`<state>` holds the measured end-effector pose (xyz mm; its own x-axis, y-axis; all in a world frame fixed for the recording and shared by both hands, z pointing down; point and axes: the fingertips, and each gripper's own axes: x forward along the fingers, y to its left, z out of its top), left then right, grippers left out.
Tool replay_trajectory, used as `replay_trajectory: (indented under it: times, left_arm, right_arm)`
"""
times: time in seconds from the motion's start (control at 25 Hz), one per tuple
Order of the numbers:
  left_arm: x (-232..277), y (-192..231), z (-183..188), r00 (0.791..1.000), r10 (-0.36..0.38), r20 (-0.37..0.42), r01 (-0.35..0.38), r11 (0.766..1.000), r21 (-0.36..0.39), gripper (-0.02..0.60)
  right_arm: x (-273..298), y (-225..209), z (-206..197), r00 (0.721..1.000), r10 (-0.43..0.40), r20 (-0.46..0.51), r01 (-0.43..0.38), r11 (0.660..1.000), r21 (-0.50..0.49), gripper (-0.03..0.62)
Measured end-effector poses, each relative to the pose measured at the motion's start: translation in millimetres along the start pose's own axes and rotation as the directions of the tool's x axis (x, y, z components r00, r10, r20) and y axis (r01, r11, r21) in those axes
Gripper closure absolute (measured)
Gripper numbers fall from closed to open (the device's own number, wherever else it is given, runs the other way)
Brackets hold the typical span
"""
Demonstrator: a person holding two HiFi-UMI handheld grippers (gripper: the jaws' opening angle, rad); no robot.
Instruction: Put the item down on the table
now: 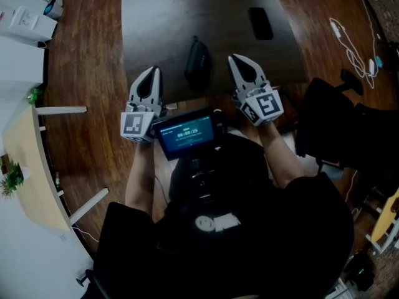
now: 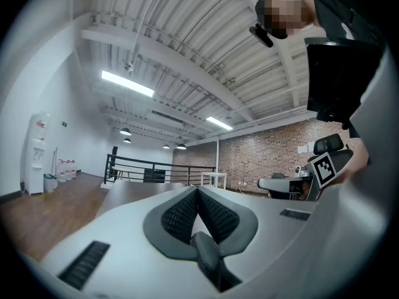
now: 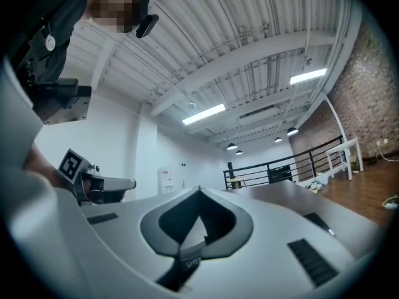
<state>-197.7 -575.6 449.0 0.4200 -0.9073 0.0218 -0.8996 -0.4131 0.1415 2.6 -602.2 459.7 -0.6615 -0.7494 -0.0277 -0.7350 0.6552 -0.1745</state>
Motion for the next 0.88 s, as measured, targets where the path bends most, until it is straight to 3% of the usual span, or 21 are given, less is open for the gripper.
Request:
replay_trajectory:
  times: [0.56, 0.88]
  left_arm:
    - [-179.7, -15.9, 28.9, 0.997, 0.032, 0.074, -0.032, 0.999, 0.002, 0.581]
    - [-234.3, -56.1, 34.1, 0.995, 0.004, 0.100, -0.005, 1.000, 0.013, 0.581]
  right_arm:
    - [-87.2, 160.9, 7.8, 1.000, 0.003, 0.028, -0.003, 1.000, 0.003, 0.591]
    - [-138.0, 211.7, 19.5, 1.000, 0.001, 0.029, 0.000, 1.000, -0.022, 0.591]
